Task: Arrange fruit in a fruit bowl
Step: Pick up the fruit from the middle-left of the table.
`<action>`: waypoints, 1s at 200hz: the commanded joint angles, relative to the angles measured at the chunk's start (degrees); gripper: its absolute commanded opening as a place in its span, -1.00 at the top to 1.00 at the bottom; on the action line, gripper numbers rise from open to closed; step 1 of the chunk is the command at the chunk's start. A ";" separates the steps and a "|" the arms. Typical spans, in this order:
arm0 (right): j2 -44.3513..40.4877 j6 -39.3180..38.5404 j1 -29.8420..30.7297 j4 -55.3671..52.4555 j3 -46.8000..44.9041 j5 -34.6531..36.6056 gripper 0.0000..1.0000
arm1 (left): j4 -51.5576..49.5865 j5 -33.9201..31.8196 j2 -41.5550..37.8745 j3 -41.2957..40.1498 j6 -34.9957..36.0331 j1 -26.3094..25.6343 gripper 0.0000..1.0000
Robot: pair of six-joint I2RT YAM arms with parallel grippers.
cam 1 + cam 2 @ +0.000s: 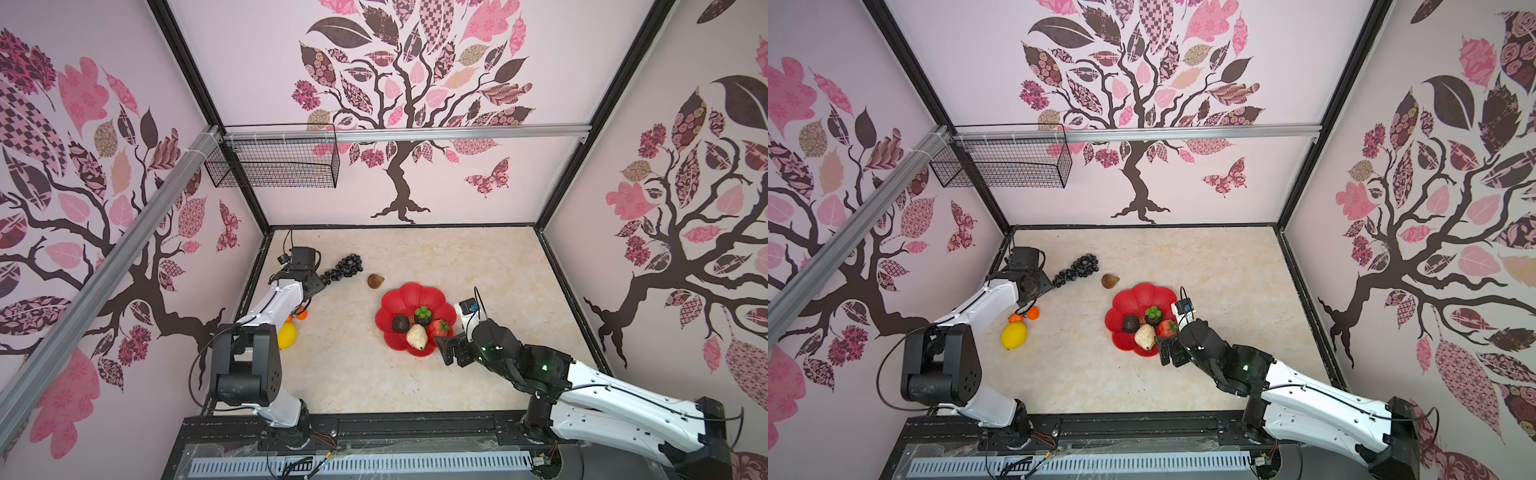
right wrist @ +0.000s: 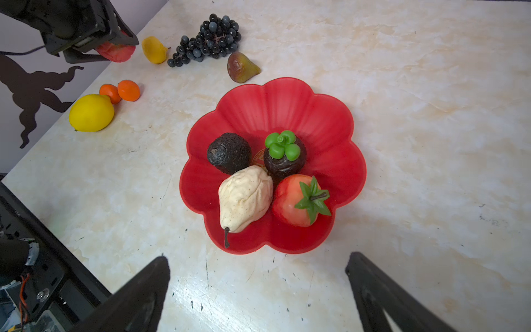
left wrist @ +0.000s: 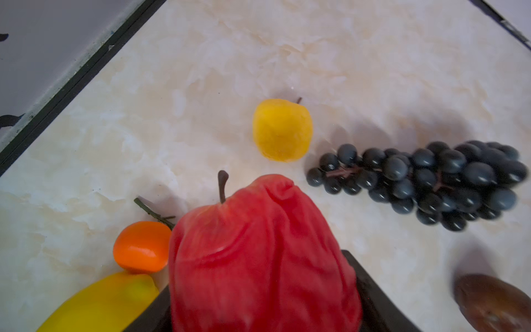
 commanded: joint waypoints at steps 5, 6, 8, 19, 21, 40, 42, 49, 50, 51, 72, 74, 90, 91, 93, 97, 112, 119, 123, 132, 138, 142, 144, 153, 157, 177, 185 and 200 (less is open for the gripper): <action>-0.75 0.77 0.15 -1.22 1.57 2.77 -0.99 | 3.74 -0.45 -5.90 -3.74 1.64 -5.50 -0.33; -0.78 0.73 0.15 -1.25 1.59 2.90 -0.99 | 3.76 -0.46 -6.16 -3.81 1.63 -5.70 -0.32; -0.87 0.71 0.17 -1.33 1.66 3.25 -0.99 | 4.00 -0.53 -6.49 -4.02 1.73 -6.25 -0.33; -0.73 0.88 0.24 -2.16 2.33 4.24 -0.99 | 5.31 -0.06 -8.63 -4.77 2.92 -9.14 -0.33; -0.64 0.85 0.24 -2.26 2.46 4.40 -0.99 | 5.53 -0.08 -8.97 -4.92 3.18 -9.70 -0.32; 0.27 0.32 0.24 -3.20 3.71 4.96 -0.99 | 8.10 0.16 -11.33 -5.88 6.45 -15.68 -0.32; 0.36 0.34 0.24 -3.16 3.79 5.02 -0.99 | 8.36 0.15 -11.56 -6.03 6.89 -16.34 -0.32; 0.50 0.34 0.24 -2.92 3.98 4.82 -0.99 | 9.41 0.48 -12.22 -6.37 8.27 -18.57 -0.31; 0.50 0.34 0.24 -2.88 3.98 4.80 -0.99 | 9.67 0.62 -12.36 -6.41 8.55 -18.92 -0.31; 0.50 0.30 0.24 -2.82 3.99 4.74 -0.99 | 9.94 0.78 -12.47 -6.51 8.82 -19.26 -0.31; 0.00 0.70 0.24 -1.43 4.03 3.36 -0.99 | 14.48 3.61 -14.38 -8.68 14.00 -25.25 -0.29; -0.02 0.76 0.24 -1.33 4.07 3.23 -0.99 | 14.96 4.29 -14.59 -8.86 14.43 -25.72 -0.29; -0.55 1.40 0.24 -0.68 4.50 2.28 -0.99 | 18.79 7.69 -16.09 -11.01 17.56 -29.65 -0.28; -0.59 1.49 0.24 -0.67 4.55 2.21 -0.99 | 19.11 7.78 -16.14 -11.18 17.81 -29.90 -0.28; -0.63 1.53 0.24 -0.61 4.66 2.11 -0.99 | 19.72 7.97 -16.41 -11.56 18.13 -30.49 -0.28; -0.68 1.66 0.24 -0.57 4.85 1.93 -0.99 | 21.19 8.51 -16.95 -12.44 19.40 -31.73 -0.28; -0.68 1.83 0.24 -0.31 5.66 1.61 -0.99 | 25.77 9.36 -18.71 -15.60 23.28 -35.98 -0.28; -0.57 1.87 0.24 -0.39 6.06 1.80 -0.99 | 27.58 11.19 -19.39 -16.87 24.61 -36.99 -0.28; -0.51 1.98 0.24 -0.50 6.37 2.20 -0.99 | 28.68 12.56 -19.63 -17.62 25.31 -37.25 -0.28; -0.42 2.16 0.24 -0.90 6.98 2.81 -0.99 | 30.23 15.81 -19.98 -18.80 26.42 -37.50 -0.26; -0.36 2.19 0.24 -1.08 7.30 3.07 -0.99 | 30.84 17.09 -20.04 -19.30 26.92 -37.64 -0.23; -0.37 2.25 0.24 -1.09 7.48 3.06 -0.99 | 31.52 17.87 -20.22 -19.75 27.30 -37.84 -0.21; -0.37 2.27 0.24 -1.09 7.61 3.03 -0.99 | 31.72 18.24 -20.35 -20.12 27.49 -37.95 -0.20; -0.28 2.26 0.24 -1.03 8.10 2.80 -0.98 | 33.47 20.10 -20.97 -21.51 28.77 -38.53 -0.19; -0.21 2.28 0.24 -1.01 8.32 2.63 -0.98 | 34.49 20.97 -21.23 -22.18 29.55 -39.01 -0.19; 0.58 2.62 0.24 -0.87 9.71 1.25 -0.98 | 38.34 22.22 -22.70 -25.29 34.77 -42.81 -0.18; 1.08 2.84 0.24 -0.83 10.28 0.53 -0.98 | 39.11 22.53 -22.94 -26.29 36.50 -44.06 -0.19; 1.80 3.32 0.23 -0.25 11.20 -1.01 -0.98 | 41.58 24.54 -23.12 -27.72 38.15 -45.05 -0.18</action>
